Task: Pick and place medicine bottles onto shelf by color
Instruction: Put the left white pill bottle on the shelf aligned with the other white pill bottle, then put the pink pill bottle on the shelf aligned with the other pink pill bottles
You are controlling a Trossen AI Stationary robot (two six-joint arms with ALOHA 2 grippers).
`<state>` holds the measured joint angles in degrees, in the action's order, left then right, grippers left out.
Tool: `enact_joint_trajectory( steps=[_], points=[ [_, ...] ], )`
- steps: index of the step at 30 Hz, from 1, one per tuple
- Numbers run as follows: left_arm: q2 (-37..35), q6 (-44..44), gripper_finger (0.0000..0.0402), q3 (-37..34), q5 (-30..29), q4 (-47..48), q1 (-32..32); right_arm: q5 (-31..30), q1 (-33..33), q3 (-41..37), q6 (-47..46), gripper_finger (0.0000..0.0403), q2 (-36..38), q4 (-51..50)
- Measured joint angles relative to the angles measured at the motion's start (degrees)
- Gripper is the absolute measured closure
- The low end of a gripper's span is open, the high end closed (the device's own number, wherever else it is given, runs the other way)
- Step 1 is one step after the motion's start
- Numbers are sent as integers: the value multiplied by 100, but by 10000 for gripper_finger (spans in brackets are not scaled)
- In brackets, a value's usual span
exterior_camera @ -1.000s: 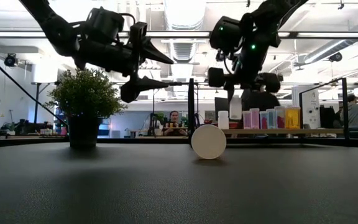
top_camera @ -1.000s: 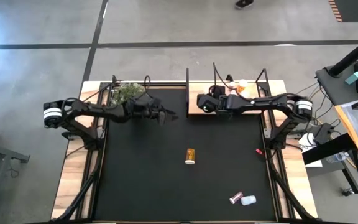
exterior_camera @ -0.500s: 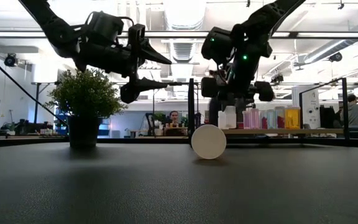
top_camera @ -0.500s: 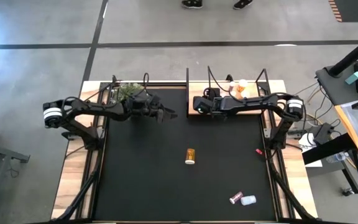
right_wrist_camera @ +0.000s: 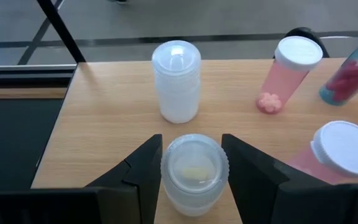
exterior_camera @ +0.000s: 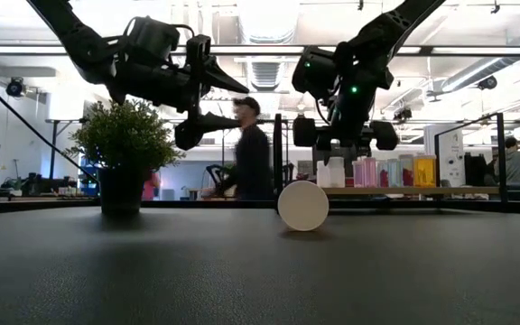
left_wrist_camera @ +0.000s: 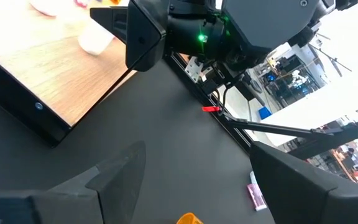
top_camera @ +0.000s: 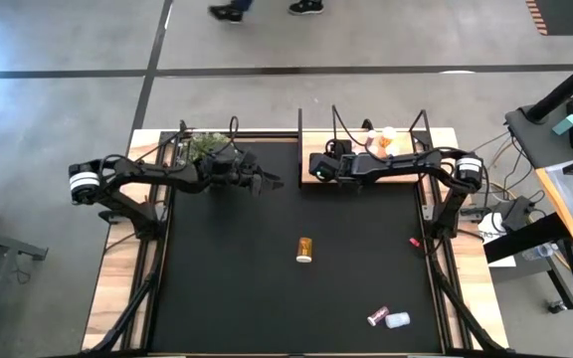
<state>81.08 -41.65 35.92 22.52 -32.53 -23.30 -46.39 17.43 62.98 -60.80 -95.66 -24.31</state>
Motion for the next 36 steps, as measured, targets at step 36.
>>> enact_joint_trajectory(
  steps=[36],
  points=[
    [0, -15, 130, 2, 146, 0, 5, -30, 102, 1662, 1432, 186, 129, -2055]
  ],
)
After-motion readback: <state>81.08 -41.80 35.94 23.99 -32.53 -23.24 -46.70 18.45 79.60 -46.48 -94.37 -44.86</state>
